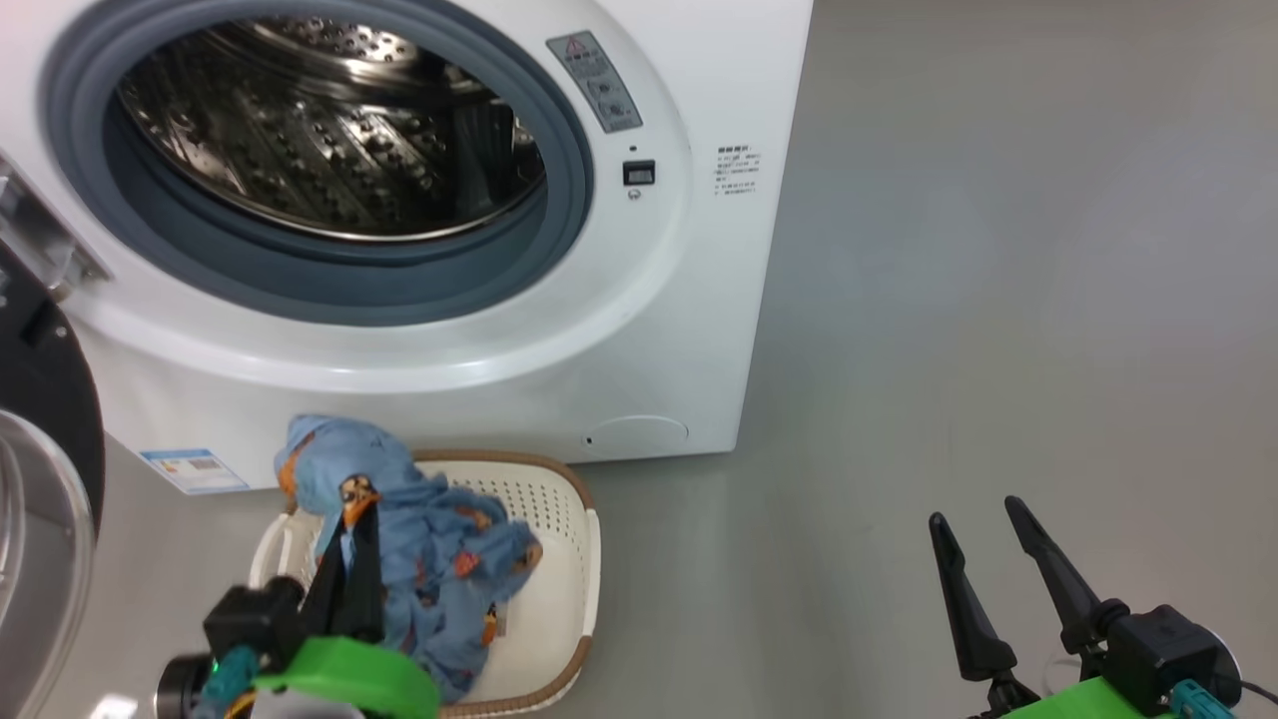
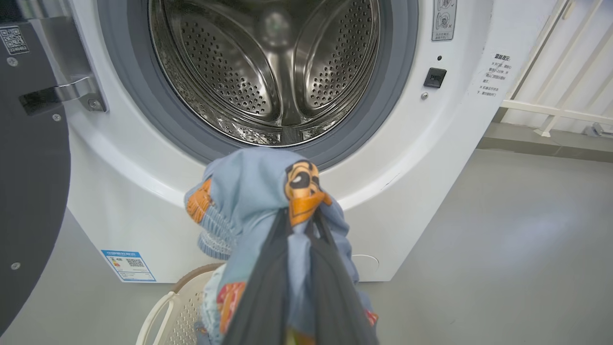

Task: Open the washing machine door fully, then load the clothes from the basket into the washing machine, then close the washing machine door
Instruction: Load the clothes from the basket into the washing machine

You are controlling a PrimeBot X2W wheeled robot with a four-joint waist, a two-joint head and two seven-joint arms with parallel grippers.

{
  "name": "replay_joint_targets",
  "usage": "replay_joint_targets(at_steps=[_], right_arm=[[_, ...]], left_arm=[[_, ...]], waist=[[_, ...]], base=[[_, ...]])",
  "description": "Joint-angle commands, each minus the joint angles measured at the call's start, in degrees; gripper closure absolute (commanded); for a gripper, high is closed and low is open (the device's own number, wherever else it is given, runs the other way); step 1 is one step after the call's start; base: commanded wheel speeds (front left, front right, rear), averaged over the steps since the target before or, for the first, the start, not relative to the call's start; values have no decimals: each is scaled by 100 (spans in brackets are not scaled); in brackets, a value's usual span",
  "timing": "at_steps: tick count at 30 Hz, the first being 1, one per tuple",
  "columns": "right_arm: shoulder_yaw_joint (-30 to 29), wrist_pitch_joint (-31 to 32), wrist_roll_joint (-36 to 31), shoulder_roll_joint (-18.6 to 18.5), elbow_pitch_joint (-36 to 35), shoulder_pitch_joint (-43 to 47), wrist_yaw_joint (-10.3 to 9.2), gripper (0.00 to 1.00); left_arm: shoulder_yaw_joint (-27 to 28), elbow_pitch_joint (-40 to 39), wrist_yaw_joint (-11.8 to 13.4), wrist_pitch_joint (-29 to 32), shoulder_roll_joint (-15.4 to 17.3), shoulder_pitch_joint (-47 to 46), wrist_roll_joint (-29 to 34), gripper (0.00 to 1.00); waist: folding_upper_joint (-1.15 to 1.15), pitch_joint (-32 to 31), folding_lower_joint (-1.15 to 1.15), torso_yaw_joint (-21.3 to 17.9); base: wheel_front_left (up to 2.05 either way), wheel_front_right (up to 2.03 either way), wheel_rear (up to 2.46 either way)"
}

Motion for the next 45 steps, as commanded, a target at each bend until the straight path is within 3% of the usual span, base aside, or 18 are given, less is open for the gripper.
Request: replay_joint_targets(at_steps=[1,12,20,29,38,45], right_arm=[[155,21,-75,-70,-204,-215,35,0],[64,-5,10,-210,-471,-588,35,0],[134,-103,180,-259,-431,-1028,35,0],[172,-158,317,-245,-339,-1424,35,0],[428,-162,417,-170,-354,-1757,35,0],[596,-163,497,-100,-286,-1876,35,0]], left_arm=[[181,50,-37,-98,33,-423,-43,100],[405,1036,-176,-209,-43,-1847,-204,100],[733,1962,-406,-201,105,-3332,-427,100],[832,2830,-651,501,563,-5222,-604,100],[808,3245,-783,1577,1275,-6574,-623,100],[791,3272,-612,1769,1815,-7165,-431,100]], waist=[[0,217,0,-31],[0,1252,0,-287],[0,2088,0,-522],[0,2793,0,-675],[0,3282,0,-1088],[0,3462,0,-1439]], base=[[0,0,0],[0,0,0],[0,0,0],[0,0,0],[0,0,0],[0,0,0]])
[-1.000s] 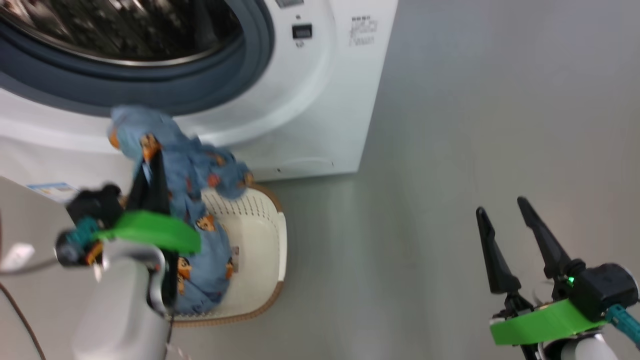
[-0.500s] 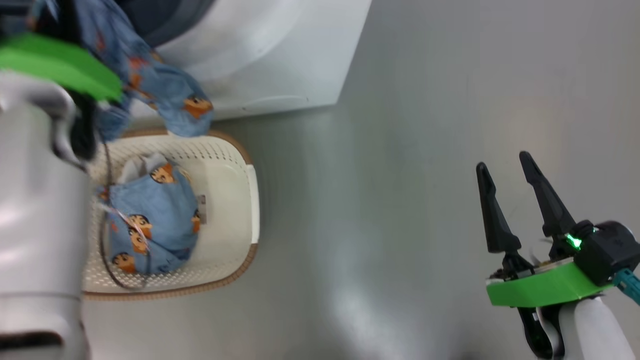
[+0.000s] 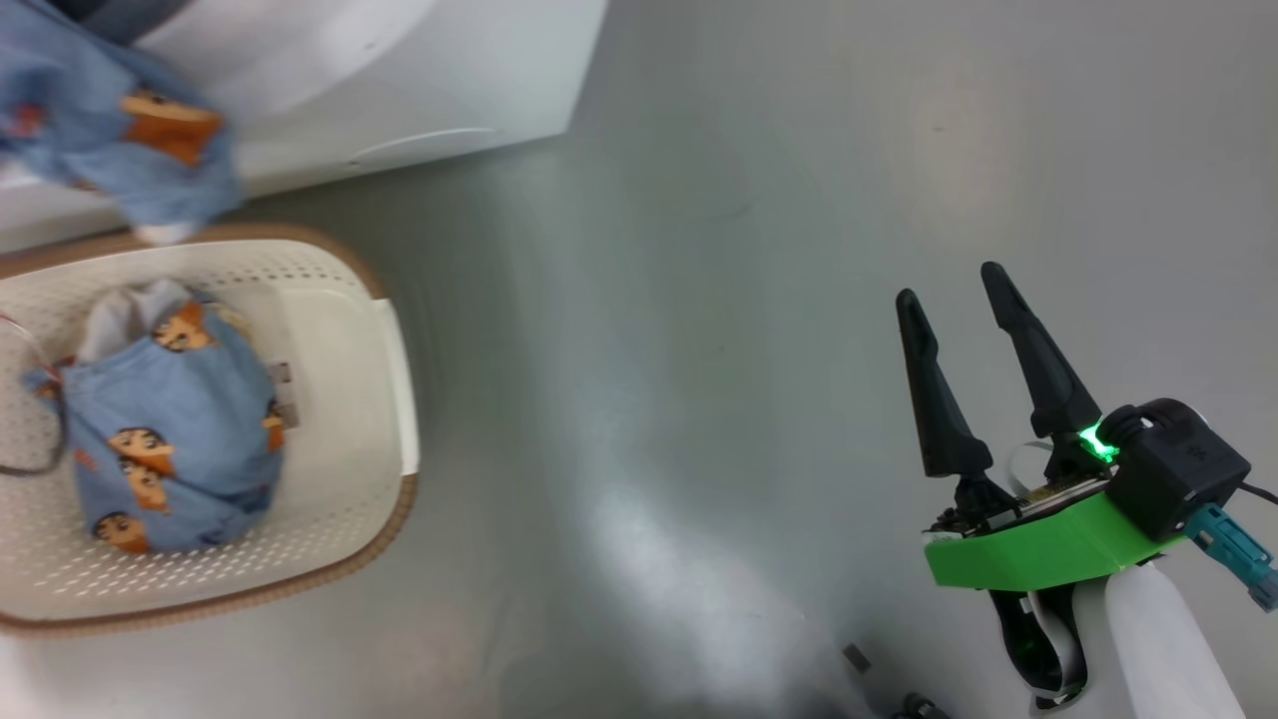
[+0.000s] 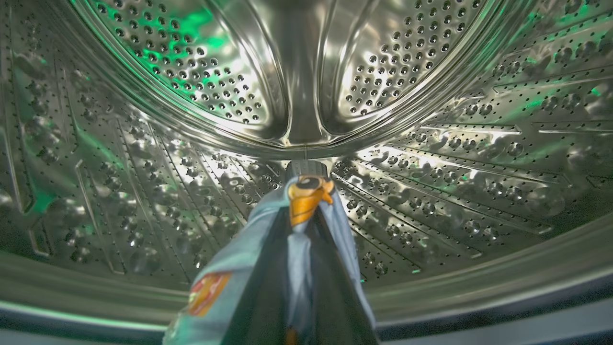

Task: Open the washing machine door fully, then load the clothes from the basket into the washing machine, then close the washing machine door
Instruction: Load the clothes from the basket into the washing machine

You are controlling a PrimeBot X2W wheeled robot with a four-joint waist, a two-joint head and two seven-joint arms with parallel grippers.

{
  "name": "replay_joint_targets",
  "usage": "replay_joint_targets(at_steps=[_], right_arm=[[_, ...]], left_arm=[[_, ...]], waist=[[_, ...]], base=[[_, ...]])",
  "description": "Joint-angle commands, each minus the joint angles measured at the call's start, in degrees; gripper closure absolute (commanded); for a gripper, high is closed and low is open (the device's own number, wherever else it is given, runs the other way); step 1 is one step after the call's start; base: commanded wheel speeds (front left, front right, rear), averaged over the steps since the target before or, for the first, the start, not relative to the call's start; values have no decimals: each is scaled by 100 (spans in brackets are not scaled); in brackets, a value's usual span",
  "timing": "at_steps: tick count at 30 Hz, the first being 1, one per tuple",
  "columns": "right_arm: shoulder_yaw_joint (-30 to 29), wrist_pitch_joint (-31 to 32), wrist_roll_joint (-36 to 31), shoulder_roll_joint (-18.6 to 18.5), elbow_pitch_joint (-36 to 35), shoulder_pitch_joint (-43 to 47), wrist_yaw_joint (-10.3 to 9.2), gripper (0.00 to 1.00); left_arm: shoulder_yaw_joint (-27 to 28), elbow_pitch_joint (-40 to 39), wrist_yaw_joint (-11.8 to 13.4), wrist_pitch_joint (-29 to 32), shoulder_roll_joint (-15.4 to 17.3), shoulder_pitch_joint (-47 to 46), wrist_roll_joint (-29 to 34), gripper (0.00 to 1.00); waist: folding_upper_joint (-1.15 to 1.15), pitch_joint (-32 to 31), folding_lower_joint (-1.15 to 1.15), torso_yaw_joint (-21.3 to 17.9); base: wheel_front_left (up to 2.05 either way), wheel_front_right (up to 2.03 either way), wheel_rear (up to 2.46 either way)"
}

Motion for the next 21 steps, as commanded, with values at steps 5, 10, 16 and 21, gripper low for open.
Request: replay_joint_targets(at_steps=[5,10,16,21], right_arm=[[215,-68,91,31,-83,-35,35,0],[296,-68,143,49,-68,-96,35,0],[302,-68,183,68,-51,-137,35,0],[313,-69,193,79,-56,-179,35,0]], left_arm=[[35,-212,178,-167,554,-431,193,100],[-7,-389,361,-706,775,-781,425,100],[-142,-585,549,-1446,990,-1117,768,100],[-242,-711,669,-1829,1088,-1246,978,100]], waist=[[0,264,-1,-367],[0,385,-1,-512],[0,481,-1,-582],[0,543,-1,-582]], base=[[0,0,0],[0,0,0],[0,0,0],[0,0,0]])
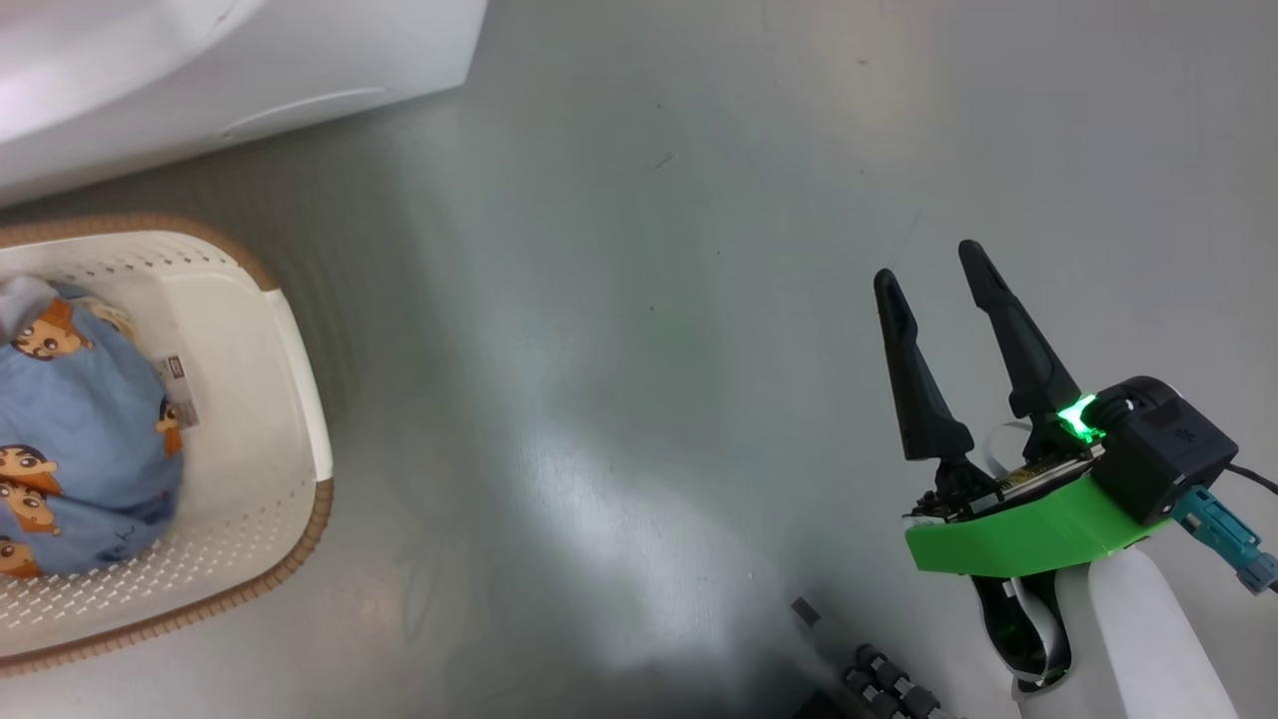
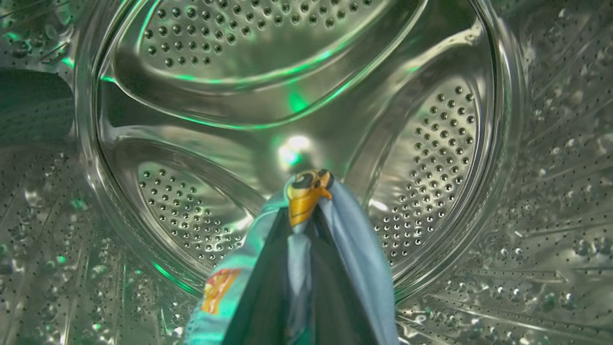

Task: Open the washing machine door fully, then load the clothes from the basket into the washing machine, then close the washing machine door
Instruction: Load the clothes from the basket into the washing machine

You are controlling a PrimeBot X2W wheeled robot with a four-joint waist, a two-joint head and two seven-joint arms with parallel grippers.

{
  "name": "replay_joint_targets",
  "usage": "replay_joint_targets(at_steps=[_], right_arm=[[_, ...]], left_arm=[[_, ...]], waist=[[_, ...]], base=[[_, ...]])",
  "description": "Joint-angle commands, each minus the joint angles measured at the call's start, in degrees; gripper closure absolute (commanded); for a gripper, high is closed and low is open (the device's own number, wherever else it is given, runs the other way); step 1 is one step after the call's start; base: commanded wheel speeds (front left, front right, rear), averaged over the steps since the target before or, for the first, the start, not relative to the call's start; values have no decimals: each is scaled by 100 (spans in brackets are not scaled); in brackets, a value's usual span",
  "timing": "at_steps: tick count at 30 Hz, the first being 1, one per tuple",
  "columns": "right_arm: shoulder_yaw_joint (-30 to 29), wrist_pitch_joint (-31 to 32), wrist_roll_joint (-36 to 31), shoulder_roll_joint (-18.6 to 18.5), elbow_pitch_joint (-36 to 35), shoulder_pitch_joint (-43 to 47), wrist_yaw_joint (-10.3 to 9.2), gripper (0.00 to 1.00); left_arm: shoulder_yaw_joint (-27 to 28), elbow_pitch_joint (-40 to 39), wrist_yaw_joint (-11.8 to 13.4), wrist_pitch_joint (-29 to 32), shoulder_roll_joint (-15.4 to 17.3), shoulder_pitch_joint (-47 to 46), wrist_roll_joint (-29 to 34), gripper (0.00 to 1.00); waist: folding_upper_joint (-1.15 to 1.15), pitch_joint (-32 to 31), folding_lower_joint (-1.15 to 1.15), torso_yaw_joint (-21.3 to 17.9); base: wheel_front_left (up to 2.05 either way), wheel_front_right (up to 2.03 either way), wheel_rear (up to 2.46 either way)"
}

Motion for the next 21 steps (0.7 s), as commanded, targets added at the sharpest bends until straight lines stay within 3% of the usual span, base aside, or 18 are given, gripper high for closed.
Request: replay_joint_targets(at_steps=[1,10,11,12,21], right_arm=[[141,-28,95,16,-118,30,35,0],[216,-28,136,23,-79,-55,35,0],[218,-28,140,24,-72,-78,35,0],[216,-28,142,24,-69,-88,35,0],[132,-28,122,26,-30,-132,35,0]], left_arm=[[-27,-180,75,-46,324,-122,122,100],[128,504,35,919,162,146,-352,100],[161,560,53,1056,140,170,-428,59],[173,578,56,1107,125,188,-464,0],[125,493,53,1060,60,485,-548,0]], waist=[[0,44,0,17],[0,152,0,77],[0,166,0,85],[0,174,0,88],[0,50,0,201]], base=[[0,0,0],[0,0,0],[0,0,0],[0,0,0],[0,0,0]])
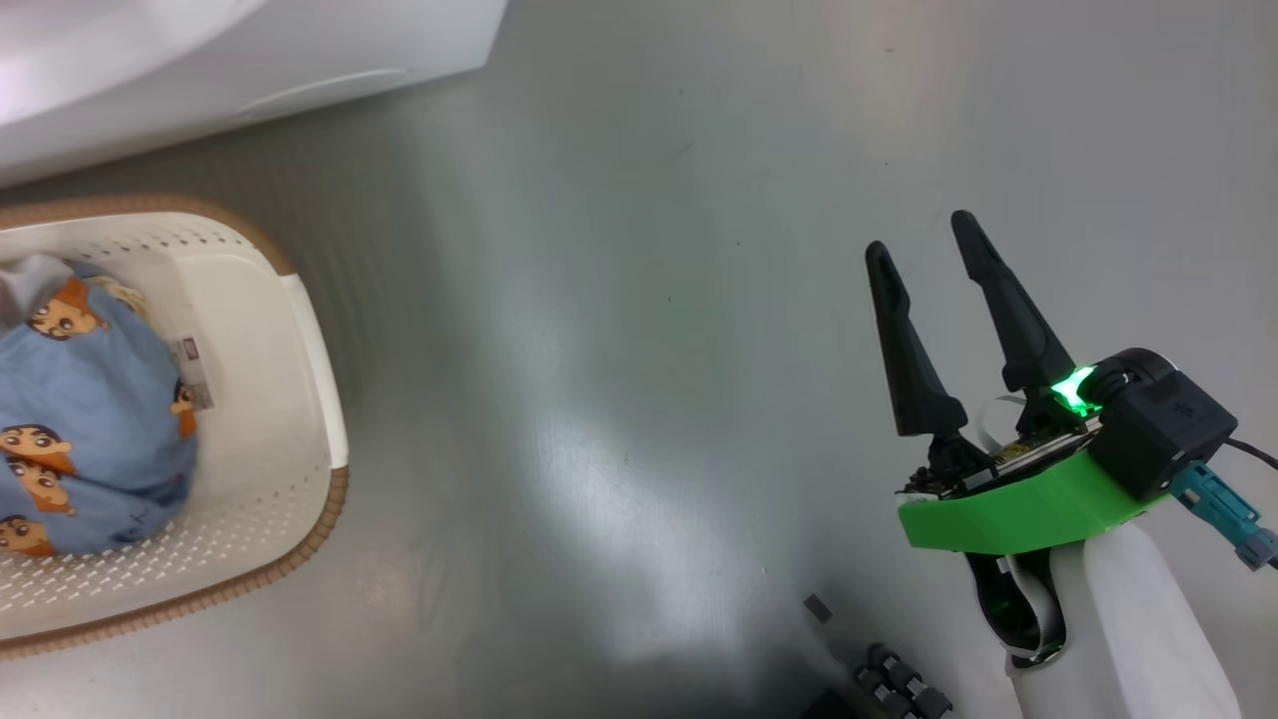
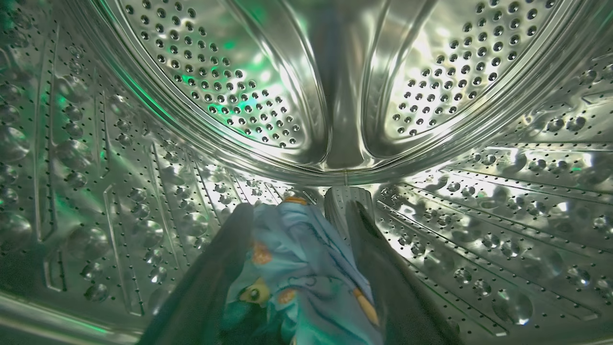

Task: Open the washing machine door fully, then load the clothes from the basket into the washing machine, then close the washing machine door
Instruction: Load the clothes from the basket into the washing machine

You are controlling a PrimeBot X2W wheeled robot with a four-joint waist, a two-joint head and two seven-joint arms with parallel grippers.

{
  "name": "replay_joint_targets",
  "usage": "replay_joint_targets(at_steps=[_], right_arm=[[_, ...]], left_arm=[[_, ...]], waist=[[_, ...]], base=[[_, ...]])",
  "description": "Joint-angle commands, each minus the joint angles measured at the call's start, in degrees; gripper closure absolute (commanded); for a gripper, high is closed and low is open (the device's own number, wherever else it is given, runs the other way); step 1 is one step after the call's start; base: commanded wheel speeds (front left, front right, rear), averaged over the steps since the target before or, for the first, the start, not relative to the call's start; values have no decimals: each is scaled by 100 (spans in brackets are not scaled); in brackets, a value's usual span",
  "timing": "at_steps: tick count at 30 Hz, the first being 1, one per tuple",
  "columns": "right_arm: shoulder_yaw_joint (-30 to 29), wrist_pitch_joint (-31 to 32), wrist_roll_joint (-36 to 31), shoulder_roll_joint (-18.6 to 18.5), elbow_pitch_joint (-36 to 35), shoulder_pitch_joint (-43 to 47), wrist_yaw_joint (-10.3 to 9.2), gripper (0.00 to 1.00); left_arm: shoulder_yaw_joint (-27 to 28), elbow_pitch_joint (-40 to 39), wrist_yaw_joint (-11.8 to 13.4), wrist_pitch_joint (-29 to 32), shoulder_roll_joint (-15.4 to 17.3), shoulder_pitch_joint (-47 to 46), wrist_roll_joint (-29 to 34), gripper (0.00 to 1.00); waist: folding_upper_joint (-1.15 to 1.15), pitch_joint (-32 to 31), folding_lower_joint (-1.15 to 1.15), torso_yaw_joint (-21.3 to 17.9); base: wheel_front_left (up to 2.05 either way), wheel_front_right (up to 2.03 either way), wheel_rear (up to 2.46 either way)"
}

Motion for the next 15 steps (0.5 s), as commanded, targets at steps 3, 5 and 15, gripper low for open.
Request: replay_joint_targets(at_steps=[3,5,15], right_arm=[[3,-28,42,1,-87,158,35,0],[-45,-28,14,-12,-87,188,35,0],[-246,-28,-120,-90,-98,393,35,0]], left_arm=[[24,-323,59,-245,147,365,-26,0],[14,-434,96,-352,78,558,-45,0],[44,-1556,304,-772,-295,1891,-245,0]], waist=[[0,-202,0,153],[0,-297,0,221],[0,-758,0,600]], base=[[0,0,0],[0,0,0],[0,0,0]])
